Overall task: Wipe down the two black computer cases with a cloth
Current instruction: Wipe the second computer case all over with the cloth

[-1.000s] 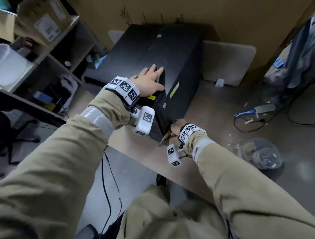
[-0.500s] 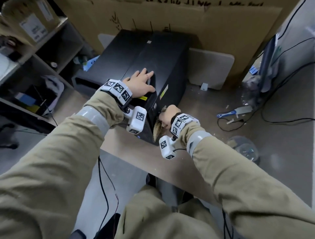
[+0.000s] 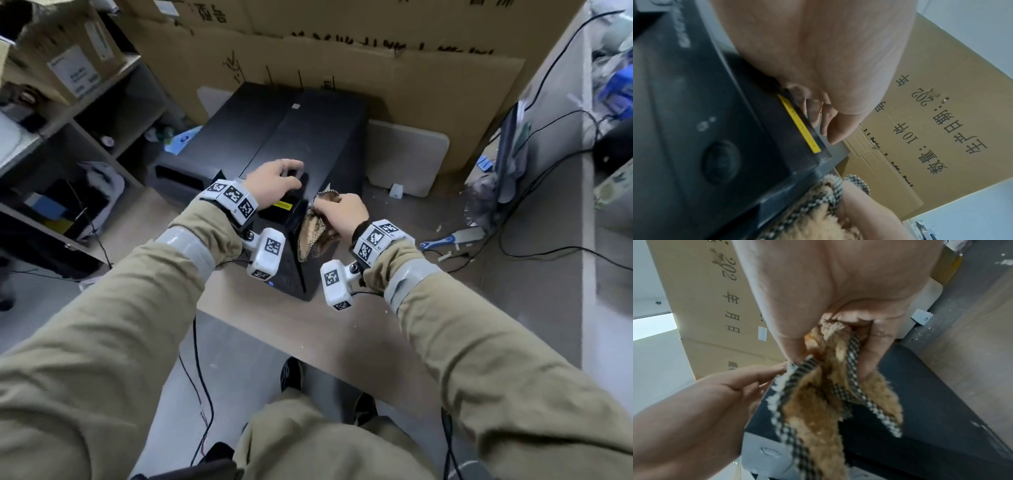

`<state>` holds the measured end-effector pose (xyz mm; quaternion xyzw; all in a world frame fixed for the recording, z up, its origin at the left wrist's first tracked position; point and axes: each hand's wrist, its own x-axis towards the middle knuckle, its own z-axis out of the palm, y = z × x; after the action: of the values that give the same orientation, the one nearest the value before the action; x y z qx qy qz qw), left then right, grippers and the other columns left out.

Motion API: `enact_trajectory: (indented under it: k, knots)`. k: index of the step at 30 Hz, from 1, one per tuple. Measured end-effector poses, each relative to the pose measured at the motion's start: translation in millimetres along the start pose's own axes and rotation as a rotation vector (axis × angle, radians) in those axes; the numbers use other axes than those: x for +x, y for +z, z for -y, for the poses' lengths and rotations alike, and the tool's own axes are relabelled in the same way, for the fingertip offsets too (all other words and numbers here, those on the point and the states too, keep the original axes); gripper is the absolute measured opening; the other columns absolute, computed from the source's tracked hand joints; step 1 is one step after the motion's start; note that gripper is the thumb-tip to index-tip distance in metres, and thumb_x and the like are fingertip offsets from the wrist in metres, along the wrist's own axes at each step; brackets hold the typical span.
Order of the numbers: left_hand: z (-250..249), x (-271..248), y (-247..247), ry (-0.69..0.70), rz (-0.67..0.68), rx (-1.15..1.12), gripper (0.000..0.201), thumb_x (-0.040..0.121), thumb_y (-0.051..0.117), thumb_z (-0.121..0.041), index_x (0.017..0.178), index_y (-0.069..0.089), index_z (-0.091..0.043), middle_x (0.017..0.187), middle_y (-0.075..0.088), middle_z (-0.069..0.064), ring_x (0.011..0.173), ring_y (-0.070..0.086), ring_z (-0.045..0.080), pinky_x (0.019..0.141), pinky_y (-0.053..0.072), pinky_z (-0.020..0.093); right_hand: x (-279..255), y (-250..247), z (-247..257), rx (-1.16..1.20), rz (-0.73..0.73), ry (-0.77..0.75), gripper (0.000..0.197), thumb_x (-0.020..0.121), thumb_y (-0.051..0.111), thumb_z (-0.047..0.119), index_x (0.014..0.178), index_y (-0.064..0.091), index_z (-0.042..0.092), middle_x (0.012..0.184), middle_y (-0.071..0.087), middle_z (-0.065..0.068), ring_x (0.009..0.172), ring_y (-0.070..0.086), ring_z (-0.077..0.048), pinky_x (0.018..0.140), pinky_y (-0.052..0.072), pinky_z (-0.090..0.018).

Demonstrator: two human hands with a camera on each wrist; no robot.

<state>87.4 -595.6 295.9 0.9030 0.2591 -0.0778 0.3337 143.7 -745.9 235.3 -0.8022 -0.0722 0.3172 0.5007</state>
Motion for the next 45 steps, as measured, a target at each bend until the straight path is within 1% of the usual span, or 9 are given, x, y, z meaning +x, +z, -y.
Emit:
enact_trajectory:
  k: [4,10,19,21,24,27,35,38,45]
  knots:
    - [7,-23,6,0.032,-0.037,-0.095,0.036,0.095,0.06,-0.021,0.131,0.062,-0.023,0.13,0.063,0.002,0.121,0.059,0.021,0.11,0.043,0.037,-7,1,-14,-0.13,0.065,0.044,0.042,0.065,0.068,0.047,0.085,0.068,0.01,0.08,0.07,-0.004,0.074,0.066,-0.023,0.064,0.046,-0.028]
    - [31,-36,2,-0.015,-0.193,0.149,0.055,0.093,0.062,-0.035,0.144,0.05,-0.019,0.158,0.035,0.006,0.151,0.019,0.022,0.12,0.013,0.036,-9,39,-82,-0.304,0.213,0.232,0.03,0.079,0.067,0.032,0.09,0.063,0.005,0.083,0.065,-0.006,0.086,0.068,-0.03,0.085,0.057,-0.039]
    - [54,-16,-34,0.032,0.004,0.11,0.043,0.074,0.067,-0.063,0.109,0.067,-0.038,0.105,0.06,-0.006,0.114,0.053,0.016,0.093,0.045,0.029,1,95,-111,-0.169,0.177,0.37,0.035,0.063,0.077,0.03,0.085,0.07,0.004,0.076,0.075,-0.008,0.072,0.074,-0.027,0.076,0.062,-0.042]
    - [53,-6,-42,0.085,0.05,0.072,0.03,0.079,0.075,-0.05,0.102,0.072,-0.031,0.096,0.065,-0.01,0.099,0.061,0.012,0.079,0.046,0.023,-6,102,-104,-0.15,0.122,0.405,0.013,0.077,0.073,0.017,0.077,0.068,0.005,0.069,0.072,-0.004,0.061,0.069,-0.018,0.063,0.057,-0.026]
    - [54,8,-52,0.199,0.157,0.109,0.015,0.078,0.08,-0.042,0.089,0.074,-0.034,0.098,0.072,-0.01,0.098,0.065,0.009,0.093,0.051,0.027,-11,112,-108,-0.129,0.087,0.467,0.021,0.081,0.068,0.002,0.061,0.072,0.009,0.066,0.074,-0.005,0.066,0.071,-0.018,0.074,0.062,-0.031]
    - [60,21,-58,0.298,0.237,0.106,0.013,0.074,0.08,-0.043,0.083,0.074,-0.038,0.093,0.073,-0.015,0.095,0.067,0.006,0.098,0.051,0.033,-6,131,-112,-0.031,0.034,0.475,0.014,0.086,0.07,0.009,0.098,0.077,0.005,0.084,0.076,0.004,0.085,0.072,-0.017,0.089,0.059,-0.035]
    - [75,32,-80,0.54,0.456,0.095,0.038,0.084,0.077,-0.016,0.121,0.07,-0.018,0.121,0.069,-0.005,0.115,0.062,0.005,0.104,0.042,0.019,-27,165,-90,0.244,-0.426,0.478,0.035,0.089,0.057,0.027,0.113,0.066,0.003,0.105,0.069,-0.012,0.082,0.063,-0.027,0.07,0.052,-0.026]
    - [83,40,-84,0.538,0.4,0.142,0.033,0.078,0.083,-0.035,0.108,0.073,-0.023,0.107,0.071,-0.008,0.106,0.066,0.01,0.1,0.048,0.028,-39,169,-87,0.341,-0.529,0.364,0.036,0.06,0.064,0.017,0.094,0.07,0.008,0.093,0.074,-0.015,0.09,0.07,-0.033,0.086,0.059,-0.047]
    - [93,43,-97,0.592,0.387,0.194,0.043,0.074,0.084,-0.044,0.108,0.072,-0.021,0.093,0.067,-0.009,0.092,0.064,0.009,0.079,0.046,0.02,-52,185,-57,0.417,-0.593,0.406,0.031,0.066,0.082,0.034,0.083,0.068,0.012,0.078,0.073,-0.012,0.076,0.073,-0.029,0.075,0.062,-0.043]
